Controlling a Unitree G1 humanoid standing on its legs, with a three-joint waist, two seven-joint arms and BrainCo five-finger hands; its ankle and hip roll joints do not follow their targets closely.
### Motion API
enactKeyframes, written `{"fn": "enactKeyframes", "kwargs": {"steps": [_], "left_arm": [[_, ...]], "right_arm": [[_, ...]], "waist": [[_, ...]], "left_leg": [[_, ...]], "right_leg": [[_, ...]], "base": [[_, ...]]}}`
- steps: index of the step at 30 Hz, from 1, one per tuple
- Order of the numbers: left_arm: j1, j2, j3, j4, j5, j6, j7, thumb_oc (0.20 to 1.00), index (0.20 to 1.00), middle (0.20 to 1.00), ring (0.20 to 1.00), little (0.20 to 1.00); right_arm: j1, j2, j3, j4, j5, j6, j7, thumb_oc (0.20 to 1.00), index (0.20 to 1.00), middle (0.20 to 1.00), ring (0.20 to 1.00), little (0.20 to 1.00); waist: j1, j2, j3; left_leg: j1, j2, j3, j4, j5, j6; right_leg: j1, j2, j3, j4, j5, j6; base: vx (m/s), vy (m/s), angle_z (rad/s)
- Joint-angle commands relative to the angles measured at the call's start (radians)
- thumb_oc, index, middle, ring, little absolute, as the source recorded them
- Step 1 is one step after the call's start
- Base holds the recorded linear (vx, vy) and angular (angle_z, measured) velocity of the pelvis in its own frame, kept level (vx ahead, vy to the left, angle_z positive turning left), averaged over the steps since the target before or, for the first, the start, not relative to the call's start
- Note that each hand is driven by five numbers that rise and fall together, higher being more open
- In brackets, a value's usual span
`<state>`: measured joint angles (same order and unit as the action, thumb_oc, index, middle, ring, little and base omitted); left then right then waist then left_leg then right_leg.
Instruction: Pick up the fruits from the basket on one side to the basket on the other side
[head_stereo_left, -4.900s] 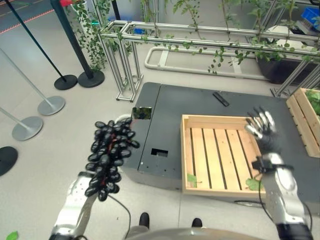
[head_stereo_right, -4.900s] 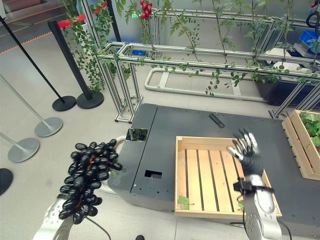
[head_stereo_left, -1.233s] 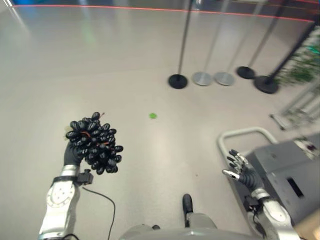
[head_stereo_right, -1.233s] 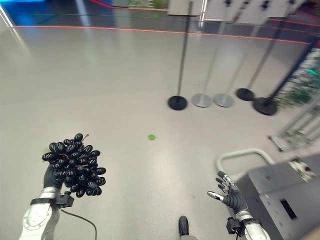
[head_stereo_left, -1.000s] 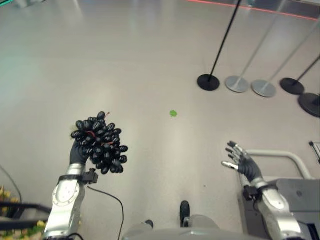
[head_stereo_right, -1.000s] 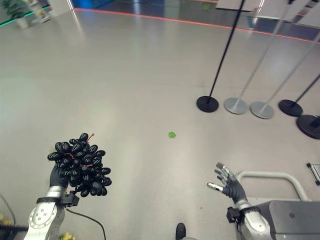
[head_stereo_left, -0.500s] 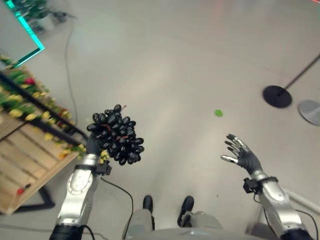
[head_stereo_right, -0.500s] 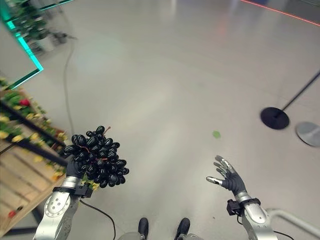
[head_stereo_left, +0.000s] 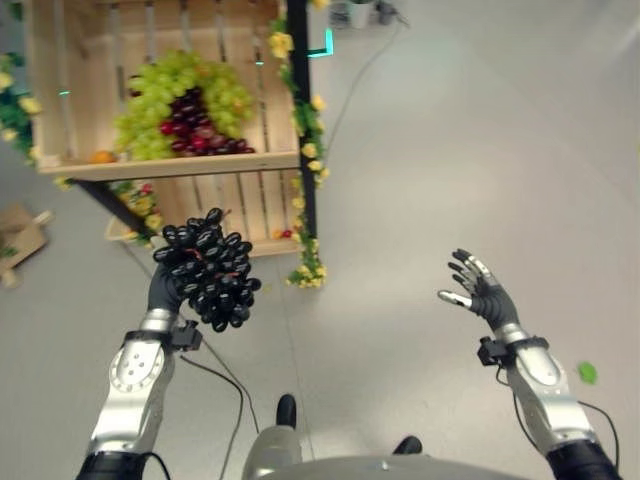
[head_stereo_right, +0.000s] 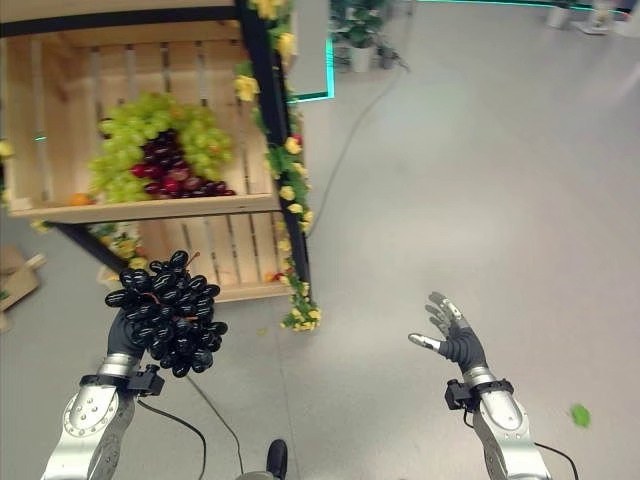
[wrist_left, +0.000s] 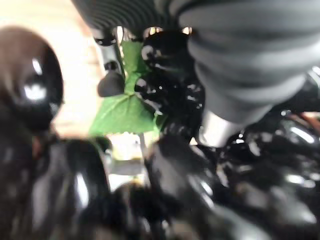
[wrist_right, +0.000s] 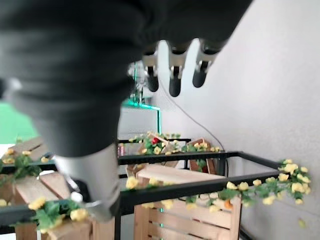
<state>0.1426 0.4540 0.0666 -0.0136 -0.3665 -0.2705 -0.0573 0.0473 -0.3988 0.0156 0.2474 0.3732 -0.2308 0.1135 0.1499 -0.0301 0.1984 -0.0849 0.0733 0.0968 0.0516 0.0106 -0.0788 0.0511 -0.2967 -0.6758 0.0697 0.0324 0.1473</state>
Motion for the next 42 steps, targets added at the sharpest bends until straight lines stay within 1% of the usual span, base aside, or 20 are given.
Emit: {"fn": "enactKeyframes", "kwargs": {"steps": [1,4,5,6,8,9,10,11,12,16,21,26,27,28,29,31,35,37,40,42], "left_arm": [[-0.057,0.028,0.052,-0.054,-0.001,-0.069,0.013,0.200,0.200,0.200,0.200,0.200],[-0.051,0.032,0.063,-0.038,0.024,-0.069,0.037,0.200,0.200,0.200,0.200,0.200],[-0.042,0.038,0.069,-0.035,0.040,-0.071,0.047,0.200,0.200,0.200,0.200,0.200],[-0.042,0.038,0.069,-0.035,0.040,-0.071,0.047,0.200,0.200,0.200,0.200,0.200],[-0.032,0.033,0.069,-0.034,0.043,-0.071,0.046,0.200,0.200,0.200,0.200,0.200],[-0.024,0.027,0.073,-0.037,0.047,-0.069,0.046,0.200,0.200,0.200,0.200,0.200],[-0.024,0.027,0.073,-0.037,0.047,-0.069,0.046,0.200,0.200,0.200,0.200,0.200],[-0.017,0.023,0.083,-0.039,0.054,-0.065,0.044,0.200,0.200,0.200,0.200,0.200],[-0.016,0.022,0.087,-0.039,0.056,-0.063,0.046,0.200,0.200,0.200,0.200,0.200],[-0.040,0.012,0.063,-0.033,0.051,-0.056,0.035,0.200,0.200,0.200,0.200,0.200],[-0.075,-0.010,0.026,-0.018,0.053,-0.056,0.026,0.200,0.200,0.200,0.200,0.200],[-0.076,-0.029,0.006,-0.003,0.039,-0.052,0.023,0.200,0.200,0.200,0.200,0.200],[-0.072,-0.031,0.002,-0.002,0.033,-0.051,0.023,0.200,0.200,0.200,0.200,0.200],[-0.064,-0.036,-0.007,0.003,0.020,-0.046,0.017,0.200,0.200,0.200,0.200,0.200],[-0.064,-0.036,-0.007,0.003,0.020,-0.046,0.016,0.200,0.200,0.200,0.200,0.200],[-0.057,-0.045,-0.016,0.008,0.006,-0.043,0.008,0.200,0.200,0.200,0.200,0.200],[-0.052,-0.047,-0.023,0.006,-0.014,-0.037,0.000,0.200,0.200,0.200,0.200,0.200],[-0.055,-0.050,-0.027,0.005,-0.020,-0.036,0.002,0.200,0.200,0.200,0.200,0.200],[-0.058,-0.058,-0.035,0.006,-0.019,-0.031,0.005,0.200,0.200,0.200,0.200,0.200],[-0.051,-0.059,-0.033,0.003,-0.008,-0.035,0.013,0.200,0.200,0.200,0.200,0.200]], "right_arm": [[-0.016,-0.001,-0.007,-0.029,0.003,-0.036,-0.034,1.000,1.000,1.000,1.000,1.000],[-0.028,0.037,-0.008,-0.016,0.016,-0.039,-0.056,1.000,1.000,1.000,1.000,1.000],[-0.032,0.050,-0.002,-0.013,0.016,-0.043,-0.061,1.000,1.000,1.000,1.000,1.000],[-0.032,0.051,-0.001,-0.013,0.016,-0.043,-0.061,1.000,1.000,1.000,1.000,1.000],[-0.023,0.051,0.001,-0.021,0.014,-0.041,-0.054,1.000,1.000,1.000,1.000,1.000],[-0.017,0.047,0.000,-0.027,0.009,-0.039,-0.051,1.000,1.000,1.000,1.000,1.000],[-0.017,0.047,0.000,-0.027,0.009,-0.039,-0.051,1.000,1.000,1.000,1.000,1.000],[-0.010,0.049,-0.006,-0.032,0.013,-0.035,-0.045,1.000,1.000,1.000,1.000,1.000],[-0.009,0.052,-0.007,-0.036,0.014,-0.035,-0.043,1.000,1.000,1.000,1.000,1.000],[0.001,0.049,-0.023,-0.031,0.007,-0.033,-0.044,1.000,1.000,1.000,1.000,1.000],[0.018,0.056,-0.050,-0.022,0.007,-0.031,-0.046,1.000,1.000,1.000,1.000,1.000],[0.028,0.050,-0.051,-0.010,0.006,-0.031,-0.043,1.000,1.000,1.000,1.000,1.000],[0.033,0.049,-0.052,-0.013,0.006,-0.031,-0.042,1.000,1.000,1.000,1.000,1.000],[0.037,0.040,-0.047,-0.009,0.005,-0.031,-0.039,1.000,1.000,1.000,1.000,1.000],[0.037,0.040,-0.047,-0.008,0.005,-0.031,-0.039,1.000,1.000,1.000,1.000,1.000],[0.047,0.028,-0.046,-0.012,0.005,-0.030,-0.033,1.000,1.000,1.000,1.000,1.000],[0.051,0.011,-0.037,-0.010,0.032,-0.040,-0.024,1.000,1.000,1.000,1.000,1.000],[0.058,0.004,-0.042,-0.012,0.041,-0.040,-0.024,1.000,1.000,1.000,1.000,1.000],[0.060,0.000,-0.046,-0.018,0.035,-0.038,-0.025,1.000,1.000,1.000,1.000,1.000],[0.054,-0.001,-0.045,-0.013,0.034,-0.040,-0.025,1.000,1.000,1.000,1.000,1.000]], "waist": [[-0.005,-0.025,-0.021],[-0.001,-0.031,-0.033],[-0.005,-0.018,-0.030],[-0.004,-0.020,-0.031],[-0.023,0.000,-0.037],[-0.026,0.011,-0.037],[-0.026,0.011,-0.037],[-0.037,0.019,-0.024],[-0.049,0.018,-0.014],[-0.106,0.011,0.012],[-0.147,0.002,0.006],[-0.147,0.001,-0.016],[-0.149,0.000,-0.020],[-0.145,0.003,-0.036],[-0.149,0.001,-0.037],[-0.151,0.004,-0.046],[-0.145,-0.012,-0.030],[-0.143,-0.027,-0.013],[-0.139,-0.038,-0.009],[-0.127,-0.028,-0.015]], "left_leg": [[-0.044,0.005,-0.044,0.071,-0.102,-0.006],[-0.024,-0.059,-0.068,0.065,-0.124,0.033],[-0.014,-0.096,-0.088,0.053,-0.104,0.062],[-0.014,-0.096,-0.086,0.051,-0.103,0.063],[0.022,-0.103,-0.108,0.006,-0.092,0.072],[0.051,-0.099,-0.118,-0.024,-0.086,0.068],[0.051,-0.099,-0.118,-0.025,-0.086,0.068],[0.076,-0.098,-0.139,-0.037,-0.082,0.061],[0.086,-0.099,-0.149,-0.044,-0.084,0.063],[0.131,-0.124,-0.221,-0.035,-0.111,0.079],[0.183,-0.154,-0.310,-0.051,-0.138,0.084],[0.204,-0.127,-0.345,-0.038,-0.169,0.060],[0.205,-0.114,-0.354,-0.027,-0.179,0.049],[0.220,-0.069,-0.360,-0.002,-0.201,0.018],[0.217,-0.073,-0.363,-0.003,-0.196,0.019],[0.209,-0.040,-0.357,0.043,-0.194,-0.011],[0.096,-0.035,-0.332,0.282,-0.039,-0.073],[0.044,-0.042,-0.298,0.348,-0.019,-0.067],[-0.015,-0.012,-0.217,0.258,-0.065,-0.043],[-0.019,-0.012,-0.207,0.113,-0.048,-0.036]], "right_leg": [[0.024,-0.115,-0.011,0.000,0.064,0.078],[0.024,-0.163,0.020,0.076,0.105,0.088],[-0.005,-0.168,0.089,0.130,0.112,0.055],[-0.010,-0.169,0.092,0.133,0.111,0.054],[-0.069,-0.091,0.200,0.120,0.044,0.024],[-0.104,-0.061,0.216,0.082,0.032,0.017],[-0.103,-0.060,0.216,0.082,0.033,0.017],[-0.131,-0.047,0.188,0.002,0.042,0.023],[-0.162,-0.030,0.204,-0.027,0.049,0.027],[-0.235,0.061,0.378,-0.084,0.071,0.036],[-0.256,0.090,0.457,-0.122,0.112,0.047],[-0.233,0.086,0.456,-0.067,0.093,0.034],[-0.230,0.089,0.443,-0.043,0.077,0.028],[-0.204,0.108,0.411,-0.023,0.040,0.013],[-0.205,0.104,0.409,-0.025,0.043,0.013],[-0.169,0.136,0.395,-0.026,0.015,-0.004],[-0.081,0.189,0.398,-0.061,-0.023,-0.049],[-0.047,0.194,0.395,-0.076,-0.036,-0.065],[-0.020,0.195,0.394,-0.084,-0.063,-0.065],[-0.008,0.210,0.414,-0.093,-0.068,-0.055]], "base": [[0.12,0.386,0.39],[0.13,0.450,0.39],[0.09,0.402,0.41],[0.09,0.381,0.47],[0.18,0.231,0.47],[0.16,0.156,0.16],[0.25,0.105,-0.02],[0.21,0.065,-0.07],[0.27,0.078,0.13],[0.24,0.007,0.63],[0.24,-0.084,0.99],[0.23,-0.210,1.08],[0.33,-0.457,0.48],[0.24,-0.346,0.29],[0.25,-0.363,0.41],[0.16,-0.252,0.57],[0.13,-0.252,0.44],[0.07,-0.203,0.11],[0.13,-0.112,0.14],[0.15,-0.005,0.22]]}}
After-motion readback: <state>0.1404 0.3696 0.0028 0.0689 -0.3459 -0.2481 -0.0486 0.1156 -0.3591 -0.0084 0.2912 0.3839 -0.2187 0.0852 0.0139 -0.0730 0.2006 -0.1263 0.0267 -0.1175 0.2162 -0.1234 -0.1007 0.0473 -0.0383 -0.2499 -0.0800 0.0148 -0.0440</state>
